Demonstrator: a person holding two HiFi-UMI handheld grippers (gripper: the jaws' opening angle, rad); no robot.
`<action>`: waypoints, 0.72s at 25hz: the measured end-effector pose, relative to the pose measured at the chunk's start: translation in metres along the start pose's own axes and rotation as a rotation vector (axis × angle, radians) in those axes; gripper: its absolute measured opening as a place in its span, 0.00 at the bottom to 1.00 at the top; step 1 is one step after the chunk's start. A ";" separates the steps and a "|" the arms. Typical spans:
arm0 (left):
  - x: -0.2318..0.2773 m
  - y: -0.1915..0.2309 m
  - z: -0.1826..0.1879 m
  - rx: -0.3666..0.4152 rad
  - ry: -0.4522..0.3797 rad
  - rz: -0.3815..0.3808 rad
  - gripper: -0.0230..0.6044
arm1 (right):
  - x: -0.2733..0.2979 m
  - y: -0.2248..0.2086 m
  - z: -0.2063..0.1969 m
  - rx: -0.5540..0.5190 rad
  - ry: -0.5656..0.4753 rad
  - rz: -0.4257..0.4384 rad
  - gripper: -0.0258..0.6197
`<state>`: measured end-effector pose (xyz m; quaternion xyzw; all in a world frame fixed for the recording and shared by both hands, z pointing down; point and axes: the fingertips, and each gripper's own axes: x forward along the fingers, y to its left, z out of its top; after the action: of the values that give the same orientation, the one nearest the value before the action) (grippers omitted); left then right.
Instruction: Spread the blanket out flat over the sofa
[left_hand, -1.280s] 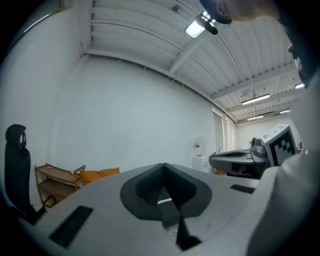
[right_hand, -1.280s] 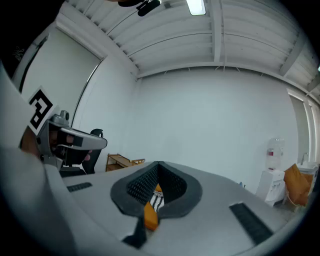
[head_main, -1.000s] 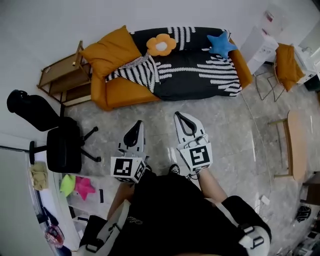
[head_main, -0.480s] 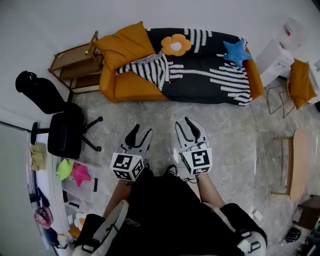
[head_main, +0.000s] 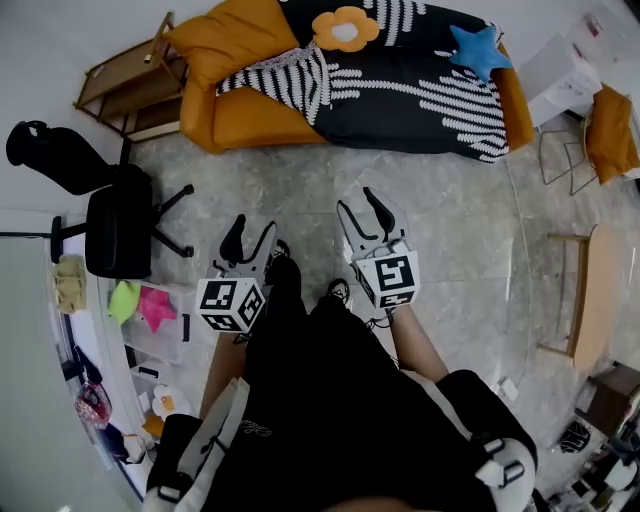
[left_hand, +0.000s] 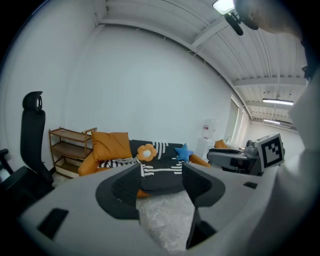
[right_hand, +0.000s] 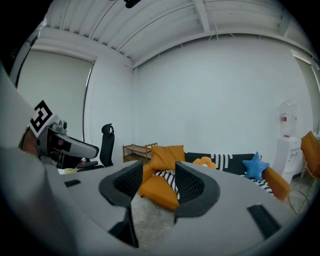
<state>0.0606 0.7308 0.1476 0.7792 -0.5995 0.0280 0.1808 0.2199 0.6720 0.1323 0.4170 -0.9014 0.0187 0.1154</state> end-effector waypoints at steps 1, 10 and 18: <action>0.008 0.005 0.001 0.001 0.007 -0.011 0.42 | 0.008 -0.002 0.001 -0.002 0.005 -0.006 0.37; 0.098 0.066 0.031 -0.009 0.018 -0.107 0.42 | 0.100 -0.020 0.007 -0.006 0.070 -0.047 0.39; 0.168 0.162 0.075 0.013 0.040 -0.153 0.42 | 0.194 -0.028 0.016 -0.016 0.162 -0.106 0.42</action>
<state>-0.0587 0.5173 0.1617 0.8232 -0.5343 0.0336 0.1892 0.1167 0.5062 0.1579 0.4604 -0.8658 0.0390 0.1920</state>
